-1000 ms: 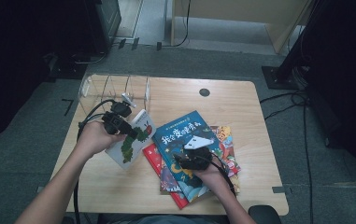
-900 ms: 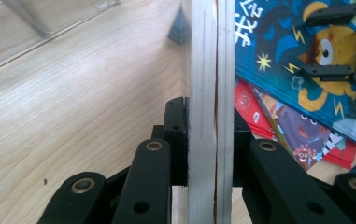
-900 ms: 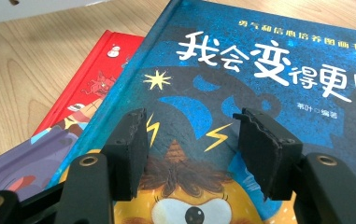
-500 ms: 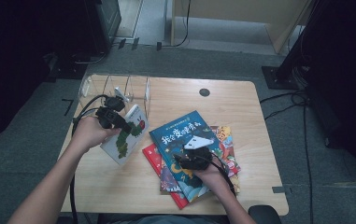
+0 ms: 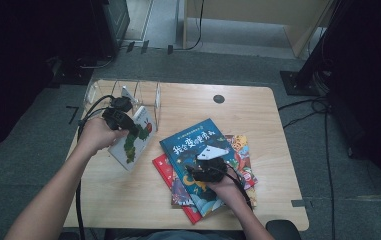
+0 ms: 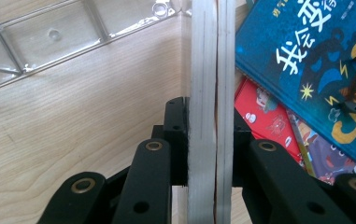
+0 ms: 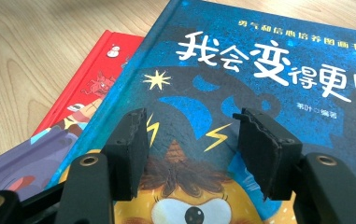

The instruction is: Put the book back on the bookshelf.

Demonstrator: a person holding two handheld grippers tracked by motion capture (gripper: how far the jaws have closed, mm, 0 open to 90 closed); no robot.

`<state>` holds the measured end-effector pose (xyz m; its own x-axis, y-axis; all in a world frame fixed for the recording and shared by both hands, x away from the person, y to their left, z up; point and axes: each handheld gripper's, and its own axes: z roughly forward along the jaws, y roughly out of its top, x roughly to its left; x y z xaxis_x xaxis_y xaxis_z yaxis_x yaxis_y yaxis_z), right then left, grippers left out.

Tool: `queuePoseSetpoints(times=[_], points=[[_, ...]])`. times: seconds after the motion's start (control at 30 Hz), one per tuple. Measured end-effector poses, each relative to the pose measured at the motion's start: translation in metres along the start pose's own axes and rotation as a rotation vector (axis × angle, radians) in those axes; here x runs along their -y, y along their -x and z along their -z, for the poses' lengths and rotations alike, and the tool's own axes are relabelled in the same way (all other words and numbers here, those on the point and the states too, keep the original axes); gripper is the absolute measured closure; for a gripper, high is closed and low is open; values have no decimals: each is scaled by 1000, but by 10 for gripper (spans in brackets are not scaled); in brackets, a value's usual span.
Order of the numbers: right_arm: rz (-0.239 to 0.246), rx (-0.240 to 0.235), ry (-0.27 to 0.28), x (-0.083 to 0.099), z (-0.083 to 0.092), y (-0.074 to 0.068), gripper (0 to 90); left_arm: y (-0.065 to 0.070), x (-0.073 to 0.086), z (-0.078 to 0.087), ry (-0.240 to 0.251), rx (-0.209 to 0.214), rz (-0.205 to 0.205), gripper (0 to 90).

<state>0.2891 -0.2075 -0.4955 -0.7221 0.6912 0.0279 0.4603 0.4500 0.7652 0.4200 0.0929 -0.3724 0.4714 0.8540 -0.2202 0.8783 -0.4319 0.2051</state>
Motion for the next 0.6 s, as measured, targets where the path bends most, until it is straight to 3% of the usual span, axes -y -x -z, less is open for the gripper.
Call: queuePoseSetpoints(times=[0.6], points=[[-2, 0, 1, 0, 0, 0, 429, -1, -28, -4, -17, -38, 26, 773]])
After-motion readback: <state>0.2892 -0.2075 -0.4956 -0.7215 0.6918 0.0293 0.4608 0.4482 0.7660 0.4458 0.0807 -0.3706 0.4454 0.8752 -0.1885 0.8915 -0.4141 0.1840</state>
